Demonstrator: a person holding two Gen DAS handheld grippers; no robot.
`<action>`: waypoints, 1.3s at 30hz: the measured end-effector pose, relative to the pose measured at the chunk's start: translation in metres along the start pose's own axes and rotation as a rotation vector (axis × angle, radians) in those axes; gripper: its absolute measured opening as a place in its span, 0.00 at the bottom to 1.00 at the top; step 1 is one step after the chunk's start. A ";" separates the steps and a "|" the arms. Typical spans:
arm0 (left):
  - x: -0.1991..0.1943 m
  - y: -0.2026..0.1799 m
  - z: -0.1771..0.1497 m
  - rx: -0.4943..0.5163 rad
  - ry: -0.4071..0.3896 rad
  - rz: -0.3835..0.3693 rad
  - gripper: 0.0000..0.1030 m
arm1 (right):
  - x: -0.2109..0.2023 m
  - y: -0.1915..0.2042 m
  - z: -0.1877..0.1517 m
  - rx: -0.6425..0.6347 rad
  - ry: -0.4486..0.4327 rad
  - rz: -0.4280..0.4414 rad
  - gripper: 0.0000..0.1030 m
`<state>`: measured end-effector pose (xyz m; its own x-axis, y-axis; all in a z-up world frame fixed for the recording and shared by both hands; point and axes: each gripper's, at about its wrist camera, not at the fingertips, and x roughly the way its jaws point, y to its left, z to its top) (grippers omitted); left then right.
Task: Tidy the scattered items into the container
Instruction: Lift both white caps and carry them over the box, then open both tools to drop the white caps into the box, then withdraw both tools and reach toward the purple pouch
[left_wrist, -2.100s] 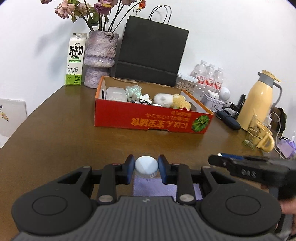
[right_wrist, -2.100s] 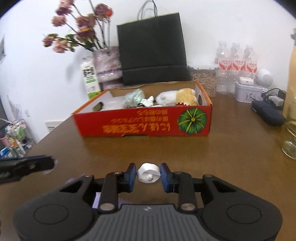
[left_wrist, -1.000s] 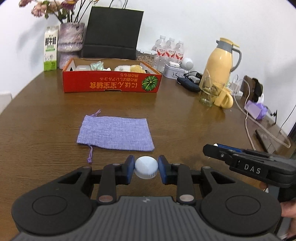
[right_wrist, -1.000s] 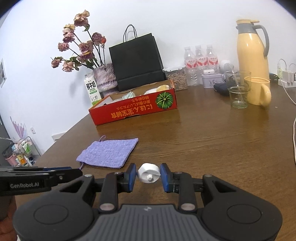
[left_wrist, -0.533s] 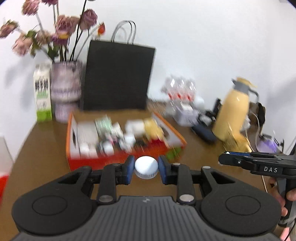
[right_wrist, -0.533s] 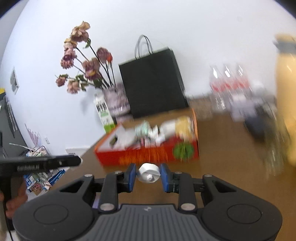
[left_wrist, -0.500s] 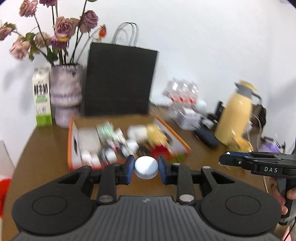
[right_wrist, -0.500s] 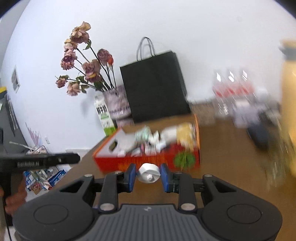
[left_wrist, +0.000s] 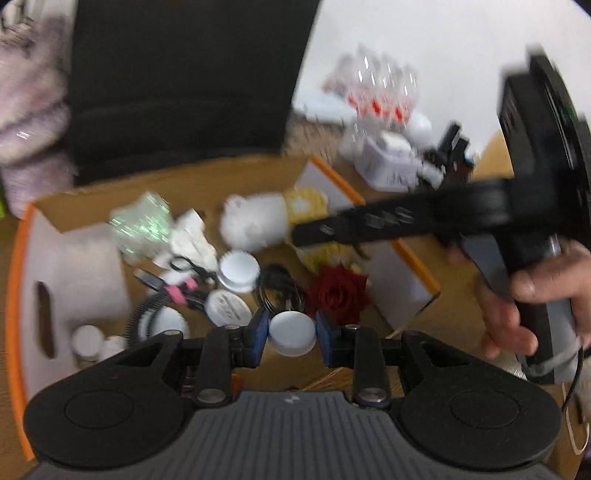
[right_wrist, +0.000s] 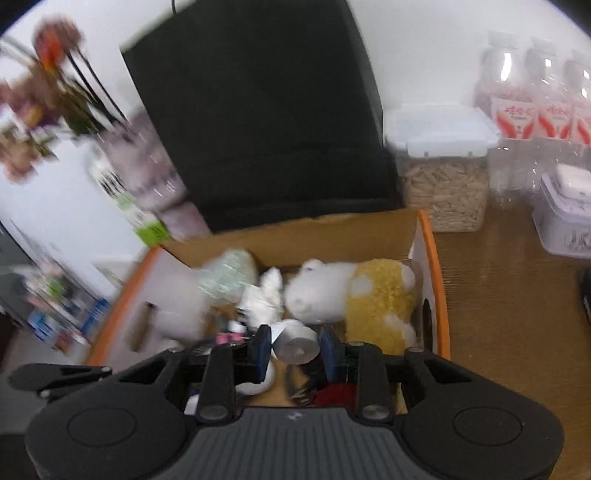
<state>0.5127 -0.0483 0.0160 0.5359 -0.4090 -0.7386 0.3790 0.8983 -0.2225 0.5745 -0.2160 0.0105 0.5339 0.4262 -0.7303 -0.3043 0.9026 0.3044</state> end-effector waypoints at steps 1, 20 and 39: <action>0.006 0.001 -0.001 0.002 0.011 -0.001 0.29 | 0.008 0.003 -0.001 -0.022 0.006 -0.025 0.28; -0.104 0.019 -0.012 -0.128 -0.106 0.206 0.73 | -0.072 0.032 -0.016 -0.154 -0.054 -0.153 0.67; -0.271 -0.064 -0.104 0.009 -0.268 0.317 0.90 | -0.243 0.085 -0.117 -0.300 -0.150 -0.131 0.84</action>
<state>0.2643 0.0221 0.1642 0.8041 -0.1407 -0.5776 0.1694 0.9855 -0.0043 0.3271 -0.2496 0.1423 0.6869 0.3322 -0.6465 -0.4318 0.9020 0.0047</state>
